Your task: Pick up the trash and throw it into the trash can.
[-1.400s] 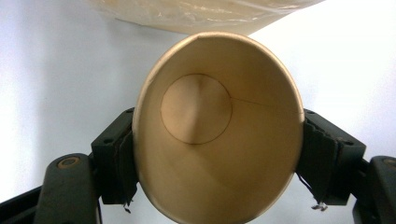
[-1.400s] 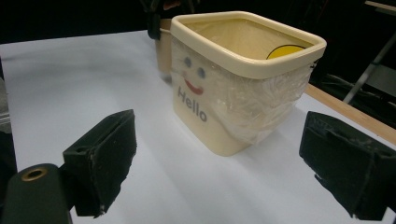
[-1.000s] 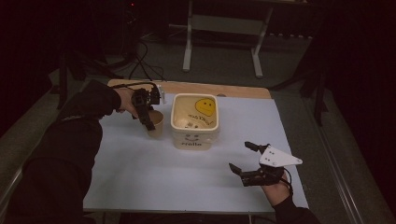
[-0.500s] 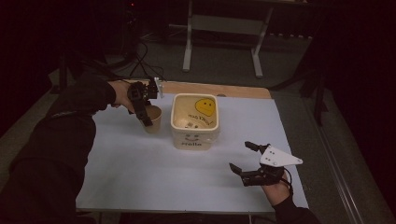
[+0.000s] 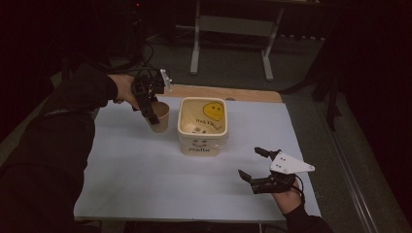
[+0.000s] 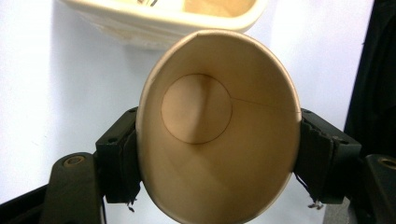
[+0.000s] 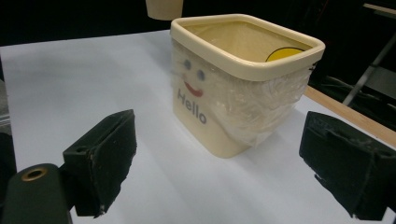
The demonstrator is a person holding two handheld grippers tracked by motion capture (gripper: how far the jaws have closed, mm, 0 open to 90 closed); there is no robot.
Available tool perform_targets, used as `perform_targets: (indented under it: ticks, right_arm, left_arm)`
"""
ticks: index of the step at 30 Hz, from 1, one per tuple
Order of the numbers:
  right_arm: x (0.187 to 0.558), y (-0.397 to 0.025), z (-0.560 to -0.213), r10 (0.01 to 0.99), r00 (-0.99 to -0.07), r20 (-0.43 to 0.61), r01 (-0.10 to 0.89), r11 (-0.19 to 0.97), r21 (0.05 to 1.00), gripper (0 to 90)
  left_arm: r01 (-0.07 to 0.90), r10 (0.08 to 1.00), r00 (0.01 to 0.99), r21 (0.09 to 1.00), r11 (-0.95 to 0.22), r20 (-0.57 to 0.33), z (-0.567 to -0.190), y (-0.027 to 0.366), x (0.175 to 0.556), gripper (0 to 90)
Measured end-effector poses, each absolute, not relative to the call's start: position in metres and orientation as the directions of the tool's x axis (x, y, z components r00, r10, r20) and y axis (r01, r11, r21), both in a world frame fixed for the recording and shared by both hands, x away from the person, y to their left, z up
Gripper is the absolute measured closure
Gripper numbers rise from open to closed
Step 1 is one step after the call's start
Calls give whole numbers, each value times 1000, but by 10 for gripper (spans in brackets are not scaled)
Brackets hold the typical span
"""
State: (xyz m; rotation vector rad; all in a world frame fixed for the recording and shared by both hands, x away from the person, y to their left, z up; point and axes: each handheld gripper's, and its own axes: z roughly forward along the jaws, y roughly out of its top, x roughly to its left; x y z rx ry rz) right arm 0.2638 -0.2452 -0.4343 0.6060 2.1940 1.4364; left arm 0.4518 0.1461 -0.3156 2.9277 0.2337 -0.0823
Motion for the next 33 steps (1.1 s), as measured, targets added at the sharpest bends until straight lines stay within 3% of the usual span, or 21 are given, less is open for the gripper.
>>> perform_targets:
  ticks: [33]
  right_arm:
    - [264,-247,-434,580,-805,-124,115,358,926,109]
  left_arm:
    - [113,99,992,192,-975,-81,-275,101,456,283]
